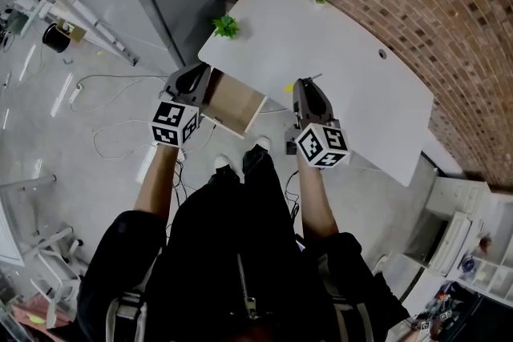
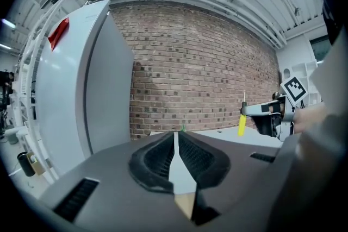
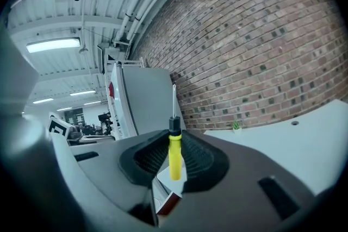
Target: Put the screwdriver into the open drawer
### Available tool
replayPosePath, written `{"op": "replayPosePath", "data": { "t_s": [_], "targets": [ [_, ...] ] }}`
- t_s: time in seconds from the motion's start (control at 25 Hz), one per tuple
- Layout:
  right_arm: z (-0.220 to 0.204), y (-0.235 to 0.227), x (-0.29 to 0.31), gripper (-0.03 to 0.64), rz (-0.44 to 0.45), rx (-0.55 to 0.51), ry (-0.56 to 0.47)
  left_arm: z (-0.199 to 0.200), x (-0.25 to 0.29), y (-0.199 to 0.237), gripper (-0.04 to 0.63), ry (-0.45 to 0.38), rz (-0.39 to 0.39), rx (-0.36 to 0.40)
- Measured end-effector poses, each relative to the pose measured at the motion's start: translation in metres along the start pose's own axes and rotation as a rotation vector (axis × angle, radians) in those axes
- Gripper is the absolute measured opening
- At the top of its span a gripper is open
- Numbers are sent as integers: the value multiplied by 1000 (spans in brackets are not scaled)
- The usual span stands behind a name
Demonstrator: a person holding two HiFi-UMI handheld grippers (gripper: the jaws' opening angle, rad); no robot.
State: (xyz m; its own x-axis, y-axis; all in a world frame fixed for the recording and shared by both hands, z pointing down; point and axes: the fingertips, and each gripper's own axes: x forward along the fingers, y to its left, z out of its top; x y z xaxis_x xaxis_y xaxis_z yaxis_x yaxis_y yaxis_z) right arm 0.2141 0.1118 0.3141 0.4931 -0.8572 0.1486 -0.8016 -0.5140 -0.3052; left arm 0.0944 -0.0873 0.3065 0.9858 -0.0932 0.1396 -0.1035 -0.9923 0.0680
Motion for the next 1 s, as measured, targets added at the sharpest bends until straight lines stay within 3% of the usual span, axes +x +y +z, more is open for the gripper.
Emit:
{"op": "replayPosePath", "data": {
  "t_s": [0.48, 1.0],
  "targets": [
    [-37, 21, 32, 81, 83, -6, 116, -42, -19, 24, 43, 69, 78, -53],
    [-123, 62, 81, 81, 251, -37, 333, -106, -63, 58, 43, 154, 222, -117]
  ]
}}
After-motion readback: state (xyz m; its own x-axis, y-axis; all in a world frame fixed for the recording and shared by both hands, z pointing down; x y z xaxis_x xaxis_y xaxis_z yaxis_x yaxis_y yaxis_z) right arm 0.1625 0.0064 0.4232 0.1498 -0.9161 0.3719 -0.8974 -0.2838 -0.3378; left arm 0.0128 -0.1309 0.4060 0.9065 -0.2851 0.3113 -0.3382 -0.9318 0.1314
